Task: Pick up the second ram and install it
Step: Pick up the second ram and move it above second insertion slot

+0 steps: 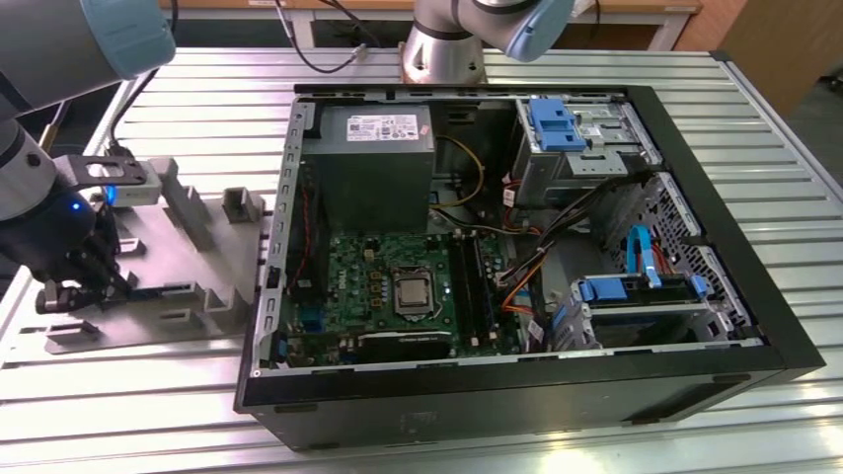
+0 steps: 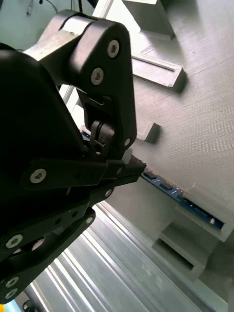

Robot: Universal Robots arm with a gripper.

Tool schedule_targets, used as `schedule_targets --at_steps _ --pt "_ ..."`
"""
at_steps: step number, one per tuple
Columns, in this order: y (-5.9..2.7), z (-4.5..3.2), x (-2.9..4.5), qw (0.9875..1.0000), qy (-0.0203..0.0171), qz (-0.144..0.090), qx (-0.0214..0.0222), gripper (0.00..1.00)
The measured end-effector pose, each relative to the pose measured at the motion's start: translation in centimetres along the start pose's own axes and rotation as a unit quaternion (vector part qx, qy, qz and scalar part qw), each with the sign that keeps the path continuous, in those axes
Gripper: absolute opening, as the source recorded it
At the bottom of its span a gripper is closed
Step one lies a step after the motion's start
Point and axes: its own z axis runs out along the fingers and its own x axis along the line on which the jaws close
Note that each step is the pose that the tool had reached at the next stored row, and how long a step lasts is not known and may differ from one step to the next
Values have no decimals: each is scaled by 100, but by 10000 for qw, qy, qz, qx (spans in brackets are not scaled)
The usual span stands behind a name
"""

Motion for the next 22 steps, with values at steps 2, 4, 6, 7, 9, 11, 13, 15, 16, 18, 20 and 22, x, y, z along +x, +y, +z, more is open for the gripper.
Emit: schedule_targets --at_steps 2,4,6,7,9,11,13,15,16,18,20,22 --pt "0 0 0 10000 0 0 0 12" --pt "0 0 0 10000 0 0 0 12" --pt "0 0 0 10000 0 37 0 12" --pt "0 2 0 9999 -2 126 2 12" --pt "0 7 0 9995 -8 314 7 12" --pt "0 8 1 9992 -10 389 9 12" --pt "0 9 1 9992 -11 390 10 12" --pt "0 1 0 9992 -13 390 13 12" --pt "0 -16 -1 9992 -13 390 13 12" --pt "2 -61 -2 9992 -11 390 10 12" --pt "3 -105 -3 9992 -11 390 11 12" --pt "4 -151 -4 9992 -11 390 11 12"
